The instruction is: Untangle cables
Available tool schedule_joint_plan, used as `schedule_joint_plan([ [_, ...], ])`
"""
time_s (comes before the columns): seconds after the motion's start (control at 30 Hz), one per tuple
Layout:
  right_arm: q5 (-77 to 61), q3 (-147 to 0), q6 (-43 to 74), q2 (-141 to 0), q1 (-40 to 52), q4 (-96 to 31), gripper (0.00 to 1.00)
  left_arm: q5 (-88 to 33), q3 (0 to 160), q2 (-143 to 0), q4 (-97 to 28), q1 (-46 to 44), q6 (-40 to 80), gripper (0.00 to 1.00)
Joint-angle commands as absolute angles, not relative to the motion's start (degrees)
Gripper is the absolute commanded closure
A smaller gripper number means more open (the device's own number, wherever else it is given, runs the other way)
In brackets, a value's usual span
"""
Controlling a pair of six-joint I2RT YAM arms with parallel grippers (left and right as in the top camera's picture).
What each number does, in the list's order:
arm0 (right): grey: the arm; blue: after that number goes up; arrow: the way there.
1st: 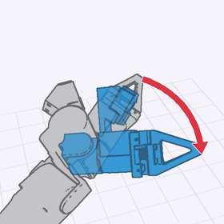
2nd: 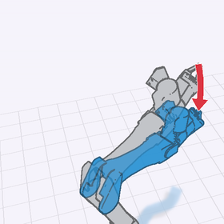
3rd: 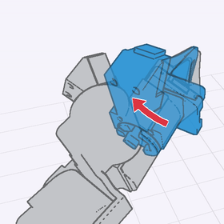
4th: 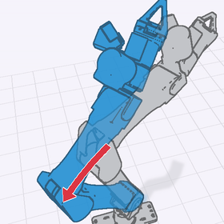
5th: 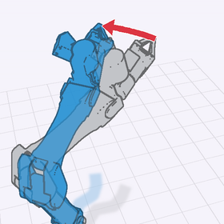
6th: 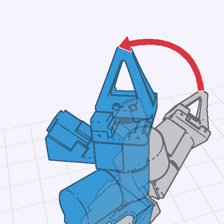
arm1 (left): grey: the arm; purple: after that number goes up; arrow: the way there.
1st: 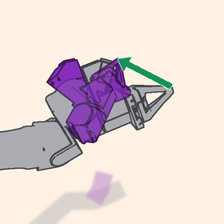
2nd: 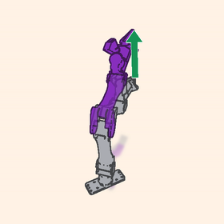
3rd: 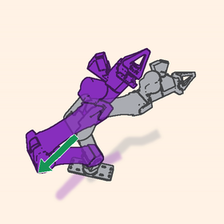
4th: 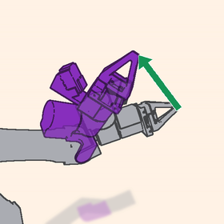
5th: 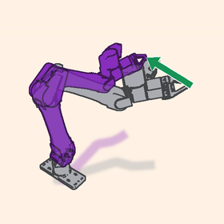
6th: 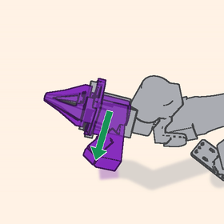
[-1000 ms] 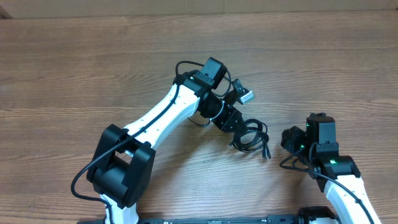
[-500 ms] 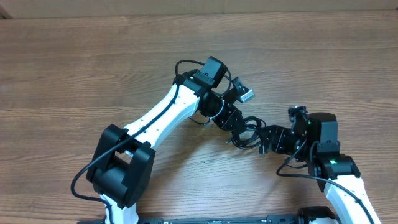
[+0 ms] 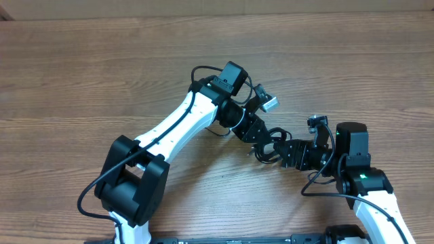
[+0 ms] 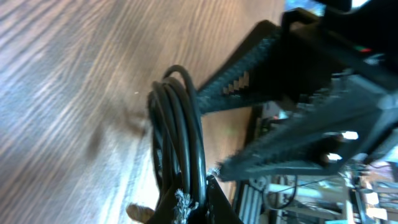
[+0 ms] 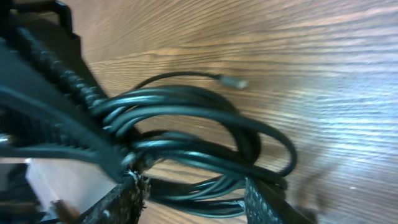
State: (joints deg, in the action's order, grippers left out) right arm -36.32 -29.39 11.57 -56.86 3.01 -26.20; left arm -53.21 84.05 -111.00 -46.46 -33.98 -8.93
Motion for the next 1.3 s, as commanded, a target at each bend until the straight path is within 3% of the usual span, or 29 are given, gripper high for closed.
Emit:
schedule_joint_plan([
  [0.0, -33.1, -30.35, 6.98, -56.75, 2.94, -25.32, 0.5, -58.85, 85.34, -109.6, -46.28, -33.67, -8.51, 0.96],
  [0.27, -31.86, -30.55, -5.02, -56.64, 2.94, -22.74, 0.5, -54.85, 85.34, -109.6, -46.48, -33.61, -8.49, 0.96],
  [0.5, -24.99, -30.55, -5.04, -56.53, 2.94, -22.72, 0.5, -55.13, 85.34, -109.6, -46.72, -31.62, -7.38, 0.96],
  [0.8, -40.23, -30.55, -9.58, -56.53, 2.94, -22.17, 0.56, -64.93, 85.34, -109.6, -46.65, -28.03, -7.29, 0.96],
  [1.27, -40.58, -30.5, -11.03, -56.55, 2.94, -15.05, 0.56, -72.07, 85.34, -109.6, -46.87, -27.68, -7.49, 0.96],
])
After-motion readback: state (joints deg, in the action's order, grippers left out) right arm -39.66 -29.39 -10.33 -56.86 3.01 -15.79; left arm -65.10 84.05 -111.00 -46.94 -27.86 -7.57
